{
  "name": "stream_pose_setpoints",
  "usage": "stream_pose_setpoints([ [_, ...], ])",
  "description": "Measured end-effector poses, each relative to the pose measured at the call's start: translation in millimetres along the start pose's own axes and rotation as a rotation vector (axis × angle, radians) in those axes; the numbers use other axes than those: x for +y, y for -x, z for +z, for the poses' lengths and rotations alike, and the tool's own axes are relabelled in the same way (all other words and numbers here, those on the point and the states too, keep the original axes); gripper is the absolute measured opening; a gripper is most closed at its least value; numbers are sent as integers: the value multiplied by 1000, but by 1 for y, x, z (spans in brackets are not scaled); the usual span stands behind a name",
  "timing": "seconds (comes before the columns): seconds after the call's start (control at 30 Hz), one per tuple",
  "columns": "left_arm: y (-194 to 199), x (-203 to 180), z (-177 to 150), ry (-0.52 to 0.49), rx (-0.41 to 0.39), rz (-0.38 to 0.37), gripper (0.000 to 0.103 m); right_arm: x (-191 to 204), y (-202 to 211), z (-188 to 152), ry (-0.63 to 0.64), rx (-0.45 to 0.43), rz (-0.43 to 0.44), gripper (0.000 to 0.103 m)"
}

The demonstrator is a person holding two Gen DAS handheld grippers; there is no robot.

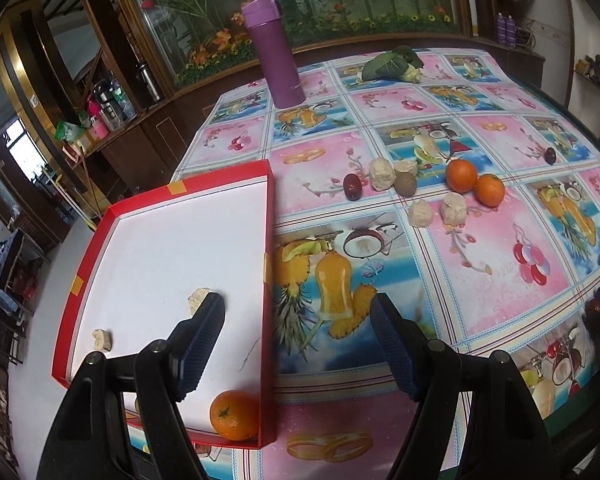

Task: Organize fruits
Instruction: 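Move both tools back over the fruit on the tablecloth, then grasp a red date with the right tool while the left tool grasps a beige cake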

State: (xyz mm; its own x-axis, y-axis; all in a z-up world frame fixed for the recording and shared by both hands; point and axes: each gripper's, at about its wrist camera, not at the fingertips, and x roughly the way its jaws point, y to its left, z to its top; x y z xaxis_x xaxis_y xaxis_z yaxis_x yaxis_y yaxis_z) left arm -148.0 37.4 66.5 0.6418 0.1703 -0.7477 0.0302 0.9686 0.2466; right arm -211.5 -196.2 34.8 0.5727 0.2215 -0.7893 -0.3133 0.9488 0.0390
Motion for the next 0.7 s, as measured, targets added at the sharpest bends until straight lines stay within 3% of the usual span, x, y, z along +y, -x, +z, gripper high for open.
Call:
stream_pose_setpoints([
  [0.27, -9, -1, 21, 40, 24, -74, 75, -37, -13, 38, -99, -24, 19, 17],
  [0.5, -32, -32, 35, -7, 50, -132, 75, -73, -31, 97, -282, -105, 106, 17],
  [0.7, -64, -48, 43, -31, 108, -154, 75, -89, -49, 110, -376, -119, 195, 17],
])
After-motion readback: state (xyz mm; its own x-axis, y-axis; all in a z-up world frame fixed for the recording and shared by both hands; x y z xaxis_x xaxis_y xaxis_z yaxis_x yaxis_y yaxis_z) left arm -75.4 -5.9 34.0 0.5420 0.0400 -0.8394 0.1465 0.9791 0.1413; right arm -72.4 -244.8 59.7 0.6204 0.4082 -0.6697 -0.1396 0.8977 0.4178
